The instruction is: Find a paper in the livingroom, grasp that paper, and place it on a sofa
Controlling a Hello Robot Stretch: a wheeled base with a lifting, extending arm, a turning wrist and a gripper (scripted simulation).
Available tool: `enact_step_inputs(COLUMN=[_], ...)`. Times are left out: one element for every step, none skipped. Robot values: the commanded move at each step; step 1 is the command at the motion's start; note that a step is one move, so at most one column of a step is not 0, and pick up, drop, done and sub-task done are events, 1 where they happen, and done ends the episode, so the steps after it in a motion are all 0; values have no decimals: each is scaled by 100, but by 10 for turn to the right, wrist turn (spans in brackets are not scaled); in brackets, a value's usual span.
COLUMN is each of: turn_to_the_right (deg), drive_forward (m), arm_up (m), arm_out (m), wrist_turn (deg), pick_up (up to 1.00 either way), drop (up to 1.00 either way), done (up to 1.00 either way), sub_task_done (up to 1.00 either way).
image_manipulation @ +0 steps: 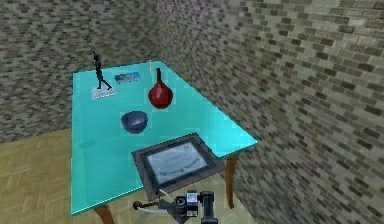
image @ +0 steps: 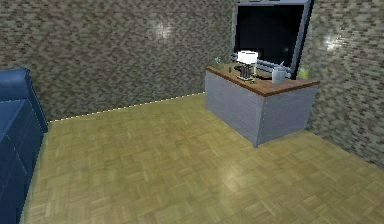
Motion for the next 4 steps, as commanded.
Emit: enact_step_inputs(turn_to_the_right=[0, 0, 0, 0], drive_forward=[0, 0, 0, 0], arm_up=[10, 32, 0, 0], arm_out=[0, 0, 0, 0], wrist_turn=[0, 0, -450, -360], pick_up=[0, 0, 0, 0], drop=[0, 0, 0, 0], done=[0, 0, 0, 0], sub_task_done=[0, 0, 0, 0])
